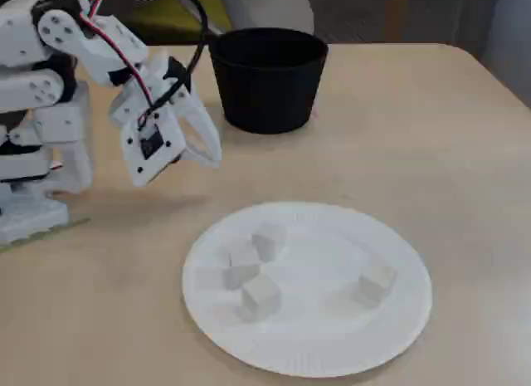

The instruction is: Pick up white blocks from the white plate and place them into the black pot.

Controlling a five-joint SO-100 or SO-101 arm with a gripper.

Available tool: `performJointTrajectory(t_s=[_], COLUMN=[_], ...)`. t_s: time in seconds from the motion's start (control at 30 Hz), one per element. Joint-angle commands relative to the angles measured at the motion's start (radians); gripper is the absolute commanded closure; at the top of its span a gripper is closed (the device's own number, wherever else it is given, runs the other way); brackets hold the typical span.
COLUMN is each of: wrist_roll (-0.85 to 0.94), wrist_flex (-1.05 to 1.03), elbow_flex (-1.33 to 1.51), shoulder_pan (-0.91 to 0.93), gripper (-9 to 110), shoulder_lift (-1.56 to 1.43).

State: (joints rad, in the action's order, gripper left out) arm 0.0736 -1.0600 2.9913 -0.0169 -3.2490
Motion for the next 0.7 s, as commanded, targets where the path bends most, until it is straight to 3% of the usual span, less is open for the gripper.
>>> performJointTrajectory(t_s=[0.0,0.53,0.67], wrist_roll=[-0.006,0.005,0.101], wrist_flex=[0.149,0.129,0.081], elbow_flex=[-0.528,-0.522,-0.518], shoulder_pan=[0.255,0.276,0.331], gripper=[104,103,104], shoulder_lift=[0.701,0.695,0.666])
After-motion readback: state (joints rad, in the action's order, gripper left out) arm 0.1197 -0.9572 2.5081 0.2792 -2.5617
